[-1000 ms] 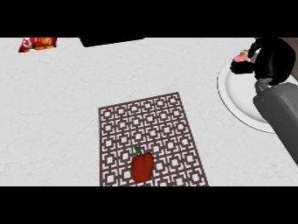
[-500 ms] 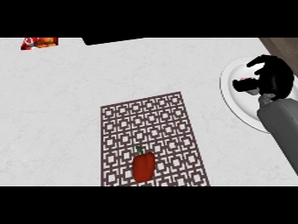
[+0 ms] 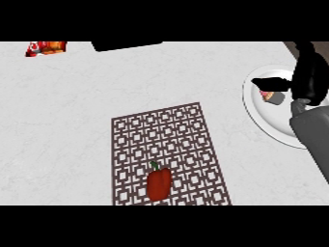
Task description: Pick the cupcake from the placemat and place it in the plate
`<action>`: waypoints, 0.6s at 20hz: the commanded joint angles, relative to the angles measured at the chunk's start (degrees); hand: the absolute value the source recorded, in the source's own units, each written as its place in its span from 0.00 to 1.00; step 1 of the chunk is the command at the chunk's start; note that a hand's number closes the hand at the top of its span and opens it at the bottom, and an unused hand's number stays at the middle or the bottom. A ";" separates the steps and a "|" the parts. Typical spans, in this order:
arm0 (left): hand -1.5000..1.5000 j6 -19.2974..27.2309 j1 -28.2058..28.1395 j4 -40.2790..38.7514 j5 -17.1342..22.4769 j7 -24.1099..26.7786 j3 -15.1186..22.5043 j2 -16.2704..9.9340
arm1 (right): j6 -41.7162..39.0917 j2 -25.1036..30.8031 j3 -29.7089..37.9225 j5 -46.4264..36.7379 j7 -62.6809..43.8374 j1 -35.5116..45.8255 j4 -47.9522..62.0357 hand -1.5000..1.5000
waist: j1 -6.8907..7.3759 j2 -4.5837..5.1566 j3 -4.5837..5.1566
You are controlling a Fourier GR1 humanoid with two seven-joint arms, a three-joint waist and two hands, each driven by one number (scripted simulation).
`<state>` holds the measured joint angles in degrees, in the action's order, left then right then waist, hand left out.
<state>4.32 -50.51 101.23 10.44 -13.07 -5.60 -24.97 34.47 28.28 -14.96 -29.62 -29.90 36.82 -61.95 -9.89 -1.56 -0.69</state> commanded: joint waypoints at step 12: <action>0.50 -0.56 15.18 8.68 2.70 5.39 -0.87 4.30 | 0.02 -5.48 10.96 20.08 5.67 -3.39 -12.41 0.00 | -3.10 -0.38 0.35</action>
<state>2.75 -51.01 101.09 9.39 -13.78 -6.94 -23.37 36.00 23.57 -6.13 -14.26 -25.32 35.50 -71.96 -10.91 -1.92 -0.96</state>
